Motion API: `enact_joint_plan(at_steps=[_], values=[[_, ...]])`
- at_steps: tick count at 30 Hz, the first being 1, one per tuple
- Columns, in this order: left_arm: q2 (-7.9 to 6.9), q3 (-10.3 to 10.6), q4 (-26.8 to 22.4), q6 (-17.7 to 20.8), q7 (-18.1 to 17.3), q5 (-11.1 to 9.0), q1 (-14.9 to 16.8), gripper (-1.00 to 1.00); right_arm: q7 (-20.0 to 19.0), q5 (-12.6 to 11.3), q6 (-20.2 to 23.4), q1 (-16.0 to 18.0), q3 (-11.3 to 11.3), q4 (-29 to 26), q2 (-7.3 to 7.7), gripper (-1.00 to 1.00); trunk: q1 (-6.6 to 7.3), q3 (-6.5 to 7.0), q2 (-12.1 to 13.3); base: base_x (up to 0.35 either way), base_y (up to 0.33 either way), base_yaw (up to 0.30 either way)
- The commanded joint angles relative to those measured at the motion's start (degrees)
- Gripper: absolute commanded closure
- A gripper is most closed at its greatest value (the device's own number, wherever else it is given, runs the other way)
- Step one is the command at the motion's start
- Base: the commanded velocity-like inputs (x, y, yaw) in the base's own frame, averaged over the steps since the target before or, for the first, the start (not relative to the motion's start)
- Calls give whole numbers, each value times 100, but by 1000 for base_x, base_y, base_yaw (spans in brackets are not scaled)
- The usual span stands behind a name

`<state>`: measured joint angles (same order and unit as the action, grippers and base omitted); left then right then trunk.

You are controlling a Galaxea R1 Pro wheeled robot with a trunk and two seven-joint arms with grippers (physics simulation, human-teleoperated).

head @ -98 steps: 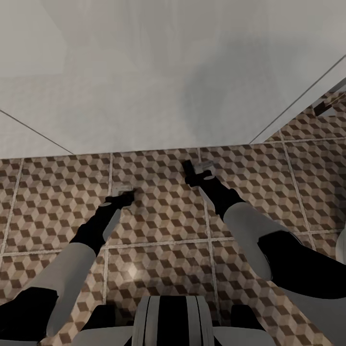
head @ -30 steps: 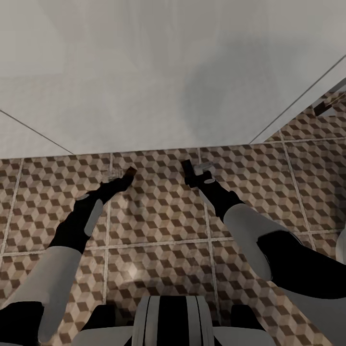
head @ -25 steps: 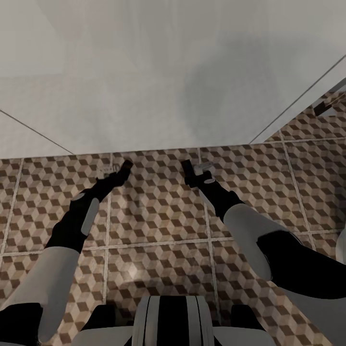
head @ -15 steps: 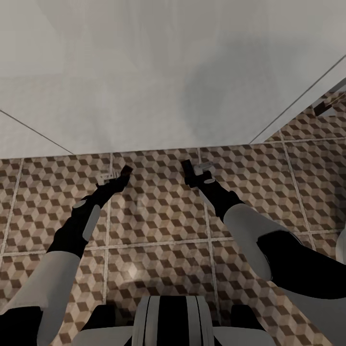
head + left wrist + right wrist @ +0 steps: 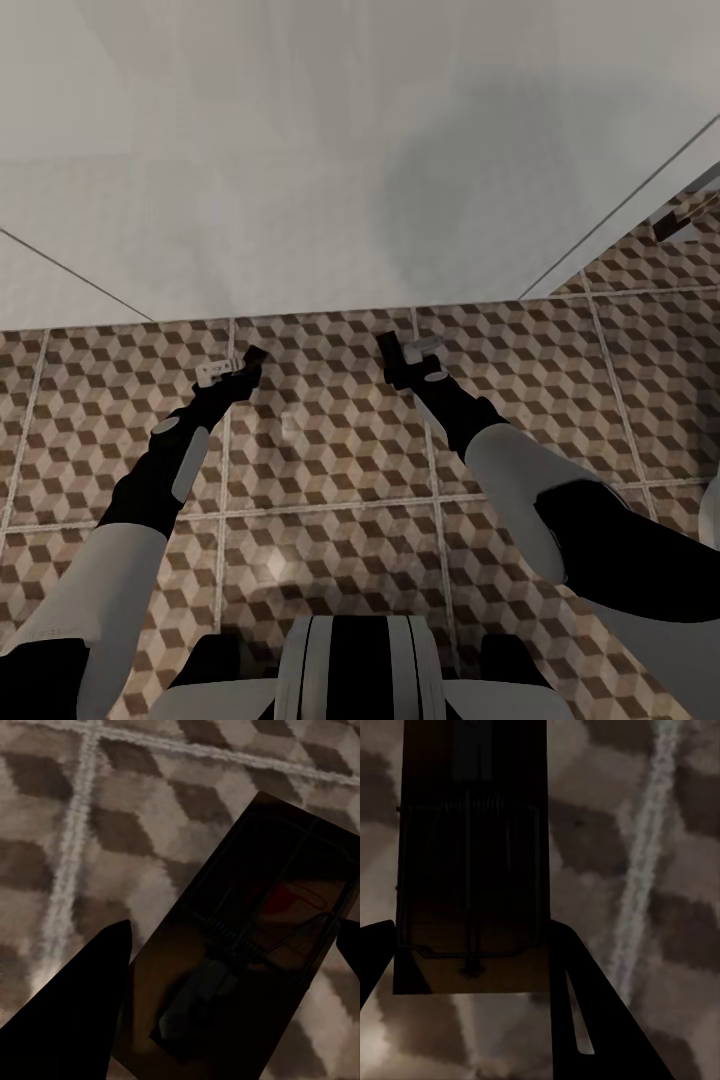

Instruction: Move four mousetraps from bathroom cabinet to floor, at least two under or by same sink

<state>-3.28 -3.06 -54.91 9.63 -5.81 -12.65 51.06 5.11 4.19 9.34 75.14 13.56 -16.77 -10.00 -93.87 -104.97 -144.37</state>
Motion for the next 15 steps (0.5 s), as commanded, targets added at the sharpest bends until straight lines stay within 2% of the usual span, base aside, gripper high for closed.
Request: enact_joint_plan(at_steps=[1,15], values=[[-2,-12,-6,46,-20,-59,0,100,16,29,42,1,24,-9,0,100,1,-3,-1,0,0,0],[-6,-11,5,67,-8,-65,-8,100,25,29,42,1,24,-14,0,100,1,-3,-1,0,0,0]])
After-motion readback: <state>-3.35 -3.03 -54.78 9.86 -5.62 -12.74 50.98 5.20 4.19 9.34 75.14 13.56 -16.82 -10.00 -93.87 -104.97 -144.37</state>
